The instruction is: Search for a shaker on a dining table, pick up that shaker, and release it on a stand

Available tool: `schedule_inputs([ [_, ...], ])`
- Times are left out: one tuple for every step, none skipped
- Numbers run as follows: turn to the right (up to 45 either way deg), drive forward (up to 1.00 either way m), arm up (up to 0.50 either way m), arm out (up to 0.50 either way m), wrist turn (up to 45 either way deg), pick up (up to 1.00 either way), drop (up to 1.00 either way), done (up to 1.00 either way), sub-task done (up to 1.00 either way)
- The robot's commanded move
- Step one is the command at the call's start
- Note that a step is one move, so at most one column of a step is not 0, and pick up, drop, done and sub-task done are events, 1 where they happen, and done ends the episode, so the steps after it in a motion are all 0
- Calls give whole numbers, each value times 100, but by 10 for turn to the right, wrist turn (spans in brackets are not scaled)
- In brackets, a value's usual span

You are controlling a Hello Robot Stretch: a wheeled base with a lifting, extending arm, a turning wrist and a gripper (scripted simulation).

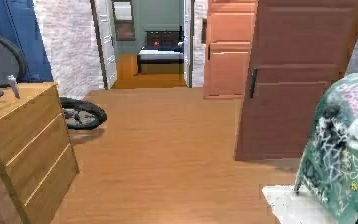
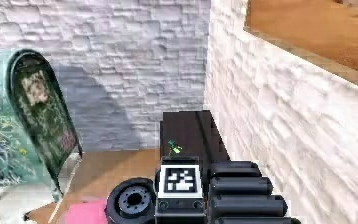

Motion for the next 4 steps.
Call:
schedule_inputs([
  [450,0,0,0,0,0,0,0,0],
  [390,0,0,0,0,0,0,0,0],
  [-450,0,0,0,0,0,0,0,0],
  [-450,0,0,0,0,0,0,0,0],
])
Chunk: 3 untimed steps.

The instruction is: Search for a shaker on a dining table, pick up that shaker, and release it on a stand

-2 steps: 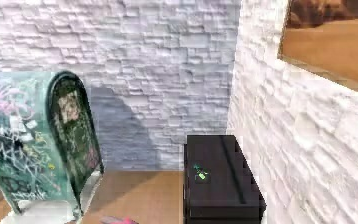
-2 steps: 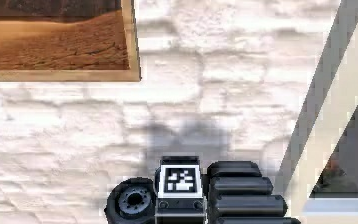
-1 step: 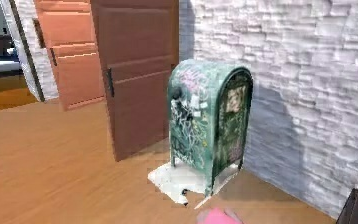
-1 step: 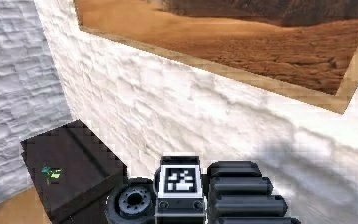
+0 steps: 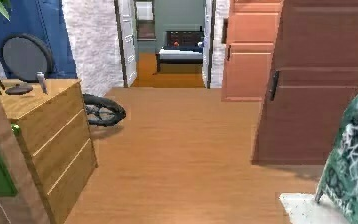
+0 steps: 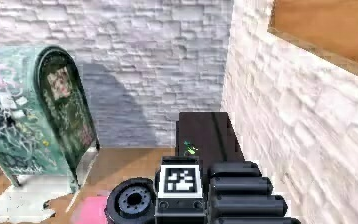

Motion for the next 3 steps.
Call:
schedule_inputs([
  [-450,0,0,0,0,0,0,0,0],
  [-270,0,0,0,0,0,0,0,0],
  [450,0,0,0,0,0,0,0,0],
])
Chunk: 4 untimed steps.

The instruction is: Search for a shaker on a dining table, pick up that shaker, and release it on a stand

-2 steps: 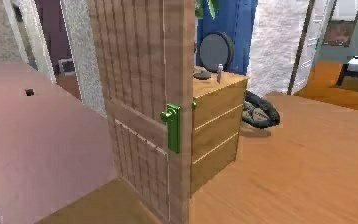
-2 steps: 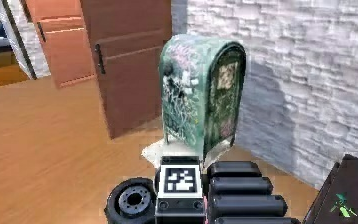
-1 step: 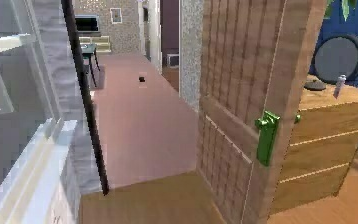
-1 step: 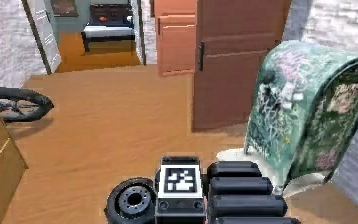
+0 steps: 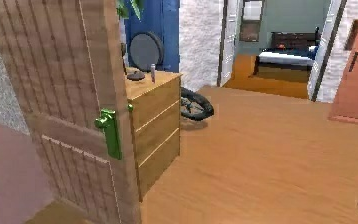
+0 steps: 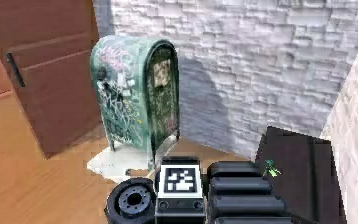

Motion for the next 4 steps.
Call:
schedule_inputs([
  [450,0,0,0,0,0,0,0,0],
  [450,0,0,0,0,0,0,0,0],
  [180,0,0,0,0,0,0,0,0],
  [30,0,0,0,0,0,0,0,0],
])
